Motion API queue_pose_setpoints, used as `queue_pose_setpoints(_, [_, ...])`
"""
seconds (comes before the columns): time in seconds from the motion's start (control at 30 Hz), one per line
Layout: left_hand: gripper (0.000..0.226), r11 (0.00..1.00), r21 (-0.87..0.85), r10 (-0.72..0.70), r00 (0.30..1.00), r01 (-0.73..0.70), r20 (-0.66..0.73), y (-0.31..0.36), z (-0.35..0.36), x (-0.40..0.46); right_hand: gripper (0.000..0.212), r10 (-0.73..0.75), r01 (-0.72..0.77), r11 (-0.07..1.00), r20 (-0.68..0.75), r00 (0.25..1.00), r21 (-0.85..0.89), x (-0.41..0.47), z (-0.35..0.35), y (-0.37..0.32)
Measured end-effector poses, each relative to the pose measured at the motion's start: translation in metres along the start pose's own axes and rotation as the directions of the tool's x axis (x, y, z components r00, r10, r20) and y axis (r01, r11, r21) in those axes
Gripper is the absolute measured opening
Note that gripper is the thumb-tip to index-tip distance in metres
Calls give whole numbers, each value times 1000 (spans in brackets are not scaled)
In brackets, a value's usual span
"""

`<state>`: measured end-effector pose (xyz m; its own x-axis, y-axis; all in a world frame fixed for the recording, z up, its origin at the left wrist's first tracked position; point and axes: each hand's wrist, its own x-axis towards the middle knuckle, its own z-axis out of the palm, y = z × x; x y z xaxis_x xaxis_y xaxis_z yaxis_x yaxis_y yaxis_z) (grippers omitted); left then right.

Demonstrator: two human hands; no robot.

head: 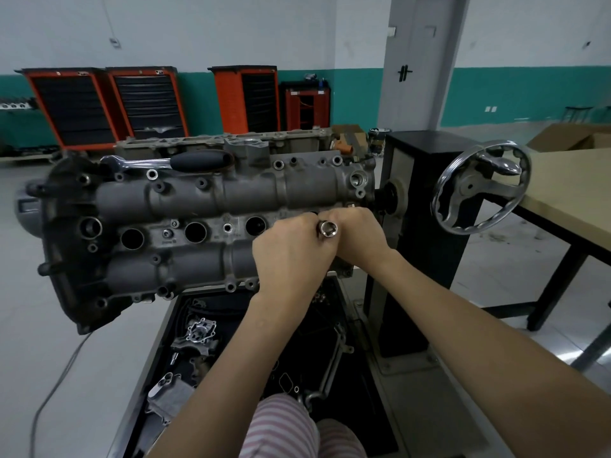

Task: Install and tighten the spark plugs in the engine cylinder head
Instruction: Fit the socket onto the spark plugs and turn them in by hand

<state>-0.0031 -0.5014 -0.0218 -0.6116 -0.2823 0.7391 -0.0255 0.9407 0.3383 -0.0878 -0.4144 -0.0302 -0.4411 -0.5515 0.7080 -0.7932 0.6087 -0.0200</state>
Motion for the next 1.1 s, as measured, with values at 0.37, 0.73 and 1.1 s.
queue_pose_setpoints(0.37, [33, 993, -82, -65, 975, 84, 214, -2, 0, 2, 21, 39, -33, 998, 143, 989, -47, 0, 5, 6])
queue_pose_setpoints(0.73, [23, 993, -98, -50, 992, 62, 118, 1, 3, -6, 13, 86, -82, 996, 139, 987, -31, 1, 2, 5])
queue_pose_setpoints(1.1, [39, 895, -104, 397, 881, -434, -257, -23, 19, 16, 17, 81, -81, 997, 81, 993, -5, 1, 6, 5])
